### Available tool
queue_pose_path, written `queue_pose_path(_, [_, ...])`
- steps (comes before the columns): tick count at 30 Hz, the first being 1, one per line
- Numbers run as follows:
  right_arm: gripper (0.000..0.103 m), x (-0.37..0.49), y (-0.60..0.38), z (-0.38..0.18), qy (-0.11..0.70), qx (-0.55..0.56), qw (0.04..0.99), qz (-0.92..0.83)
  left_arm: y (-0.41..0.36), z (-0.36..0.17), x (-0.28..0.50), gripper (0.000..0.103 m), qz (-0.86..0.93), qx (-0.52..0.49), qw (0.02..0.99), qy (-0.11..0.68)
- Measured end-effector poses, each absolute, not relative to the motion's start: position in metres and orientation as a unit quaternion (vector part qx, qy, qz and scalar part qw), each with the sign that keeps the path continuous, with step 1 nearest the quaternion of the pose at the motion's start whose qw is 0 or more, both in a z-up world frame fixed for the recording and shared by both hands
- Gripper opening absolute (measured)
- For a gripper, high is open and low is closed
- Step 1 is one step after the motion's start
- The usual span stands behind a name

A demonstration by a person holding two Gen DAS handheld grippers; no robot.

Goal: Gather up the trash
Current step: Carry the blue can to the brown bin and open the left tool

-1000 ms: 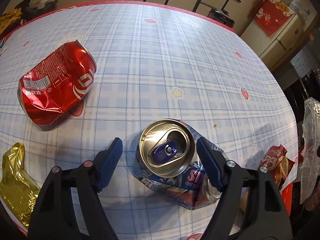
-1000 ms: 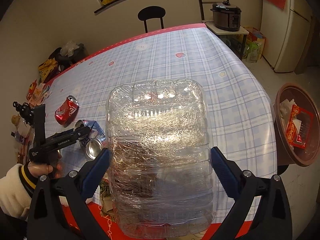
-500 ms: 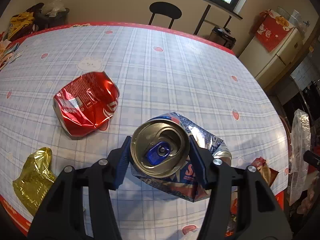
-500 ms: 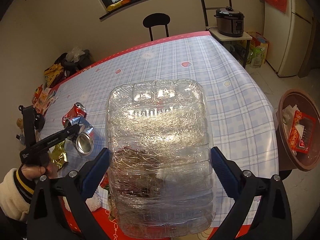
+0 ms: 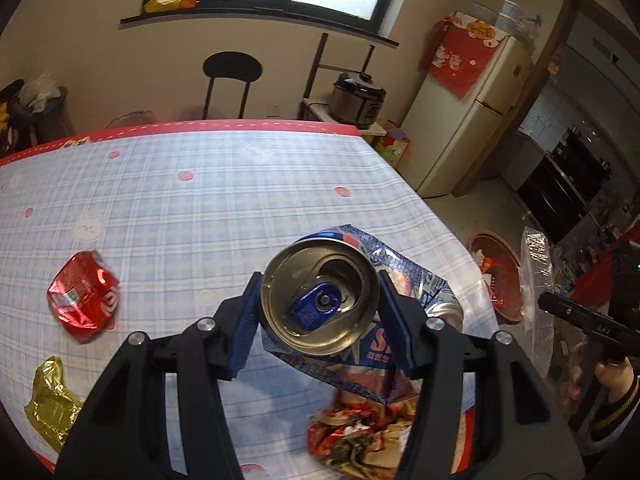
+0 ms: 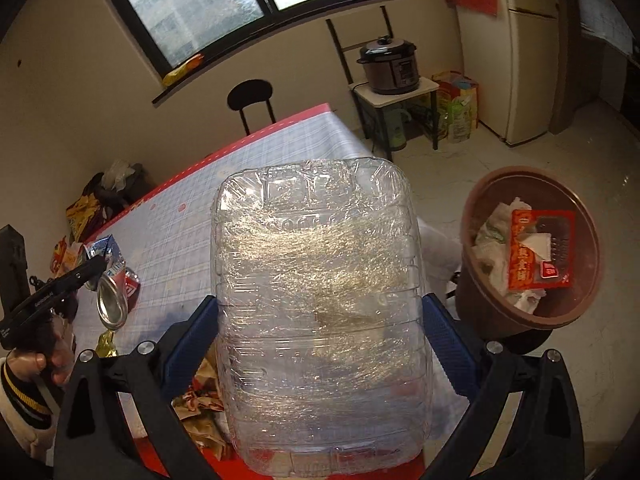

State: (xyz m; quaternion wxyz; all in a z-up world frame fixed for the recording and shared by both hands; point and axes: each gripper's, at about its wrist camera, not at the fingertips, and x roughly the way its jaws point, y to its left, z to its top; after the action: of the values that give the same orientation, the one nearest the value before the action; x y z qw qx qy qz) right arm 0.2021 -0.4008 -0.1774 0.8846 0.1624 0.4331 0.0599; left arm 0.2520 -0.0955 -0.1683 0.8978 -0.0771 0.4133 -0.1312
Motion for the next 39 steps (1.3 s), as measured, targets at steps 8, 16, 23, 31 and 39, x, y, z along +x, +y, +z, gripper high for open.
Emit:
queue_pose_path(8, [0.097, 0.172, -0.498, -0.177, 0.413, 0.187, 0.891, -0.008, -0.209, -0.164, 0.273, 0.057, -0.201, -0.058, 0.885, 0.416])
queue_pose_path(16, [0.097, 0.157, -0.576, -0.176, 0.394, 0.205, 0.894, -0.057, -0.331, -0.17, 0.302, 0.057, -0.27, -0.024, 0.865, 0.422])
queue_pose_path(23, [0.097, 0.154, -0.631, -0.191, 0.402, 0.206, 0.888, -0.087, -0.441, -0.196, 0.336, 0.057, -0.313, 0.005, 0.84, 0.443])
queue_pose_path(31, [0.097, 0.175, -0.667, -0.21, 0.411, 0.2, 0.883, -0.102, -0.518, -0.208, 0.37, 0.073, -0.355, 0.004, 0.822, 0.445])
queue_pose_path(39, [0.097, 0.234, -0.654, -0.224, 0.423, 0.144, 0.892, -0.065, -0.502, -0.209, 0.392, 0.074, -0.331, -0.011, 0.829, 0.45])
